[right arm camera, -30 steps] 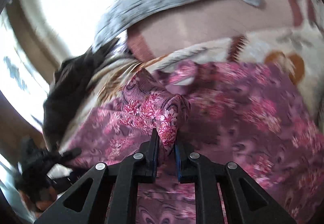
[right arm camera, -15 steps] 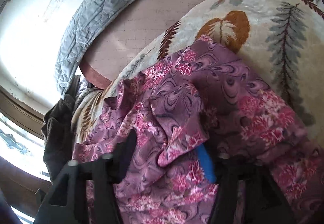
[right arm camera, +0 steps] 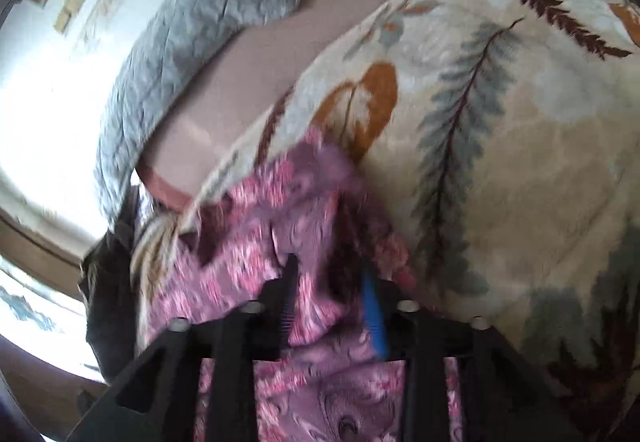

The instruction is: Fold small clothes

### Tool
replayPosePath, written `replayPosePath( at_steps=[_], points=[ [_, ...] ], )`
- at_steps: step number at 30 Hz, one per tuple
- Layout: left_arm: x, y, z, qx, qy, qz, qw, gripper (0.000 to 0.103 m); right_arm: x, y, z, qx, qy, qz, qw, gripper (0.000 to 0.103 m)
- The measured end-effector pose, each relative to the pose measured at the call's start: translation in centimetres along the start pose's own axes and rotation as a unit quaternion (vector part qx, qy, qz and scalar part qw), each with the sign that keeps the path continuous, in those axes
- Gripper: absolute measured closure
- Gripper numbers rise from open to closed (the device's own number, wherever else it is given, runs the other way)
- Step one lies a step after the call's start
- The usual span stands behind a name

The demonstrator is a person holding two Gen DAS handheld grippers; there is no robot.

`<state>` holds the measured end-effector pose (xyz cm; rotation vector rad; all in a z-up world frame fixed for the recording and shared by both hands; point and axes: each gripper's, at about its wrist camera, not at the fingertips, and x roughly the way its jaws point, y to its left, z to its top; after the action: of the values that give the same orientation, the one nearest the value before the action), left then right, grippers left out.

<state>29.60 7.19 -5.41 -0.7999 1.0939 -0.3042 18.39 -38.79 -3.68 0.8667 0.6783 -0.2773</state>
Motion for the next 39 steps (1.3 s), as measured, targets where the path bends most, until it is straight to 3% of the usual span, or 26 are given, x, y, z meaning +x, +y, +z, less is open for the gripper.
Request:
replayPosePath(
  at_steps=[3,5,8,10,11,12,13,16,17,19,21,23,25,29,33,35,39],
  points=[
    [0.1,-0.2,0.0,0.008,-0.003,0.007,0.9999,0.052,1.6,0.6,1.2,-0.009,0.01,-0.018,1.0,0.06],
    [0.1,-0.4,0.0,0.012,-0.004,0.01,0.9999,0.052,2.9,2.2,2.0,-0.055,0.036,-0.014,0.998,0.098],
    [0.2,-0.3,0.1,0.011,-0.003,0.009,0.9999,0.052,1.0,4.4,2.5,-0.097,-0.026,0.016,0.995,0.101],
    [0.4,-0.3,0.2,0.01,-0.001,0.009,0.9999,0.052,1.9,3.7,2.6,-0.079,-0.006,0.003,0.997,0.095],
    [0.4,-0.3,0.2,0.011,-0.001,0.01,0.9999,0.052,3.0,2.9,2.4,-0.076,0.027,-0.019,0.997,0.095],
    [0.4,-0.4,0.2,0.013,0.0,0.011,0.9999,0.052,4.7,1.8,2.0,-0.077,0.087,-0.065,0.991,0.098],
    [0.4,-0.5,0.2,0.016,0.001,0.012,0.9998,0.052,5.2,1.5,1.8,-0.08,0.098,-0.067,0.99,0.1],
    [0.3,-0.6,0.2,0.023,0.0,0.015,0.9996,0.052,1.3,2.0,2.0,-0.089,0.035,-0.059,0.994,0.09],
    [0.4,-0.8,0.1,0.027,-0.001,0.018,0.9995,0.052,-0.3,2.3,1.7,-0.093,0.018,-0.023,0.995,0.088],
    [0.5,-1.4,-0.3,0.047,-0.007,0.034,0.9983,0.052,-1.6,2.6,0.7,-0.102,0.015,0.004,0.995,0.072],
    [0.7,-1.9,-0.7,0.072,-0.013,0.05,0.9961,0.052,-0.7,2.7,-0.9,-0.13,0.054,0.001,0.99,0.071],
    [0.9,-2.4,-1.3,0.101,-0.019,0.069,0.9923,0.052,1.9,2.7,-2.9,-0.166,0.122,-0.06,0.977,0.074],
    [0.9,-3.1,-2.1,0.126,-0.012,0.095,0.9873,0.051,0.9,3.3,-3.7,-0.181,0.098,-0.067,0.976,0.072],
    [-0.3,-3.9,-4.5,0.143,0.02,0.112,0.9831,0.051,-1.0,4.1,-4.8,-0.188,0.151,-0.088,0.966,0.069],
    [-1.8,-4.9,-8.5,0.207,0.046,0.169,0.9625,0.051,-4.1,3.0,-7.6,-0.231,0.207,-0.107,0.945,0.056],
    [-2.4,-4.8,-10.5,0.226,0.06,0.186,0.9543,0.051,-5.8,1.9,-9.2,-0.253,0.224,-0.12,0.933,0.056],
    [-4.6,-5.0,-13.8,0.257,0.06,0.209,0.9414,0.051,-9.8,-0.3,-10.9,-0.269,0.218,-0.124,0.93,0.056]
  ],
)
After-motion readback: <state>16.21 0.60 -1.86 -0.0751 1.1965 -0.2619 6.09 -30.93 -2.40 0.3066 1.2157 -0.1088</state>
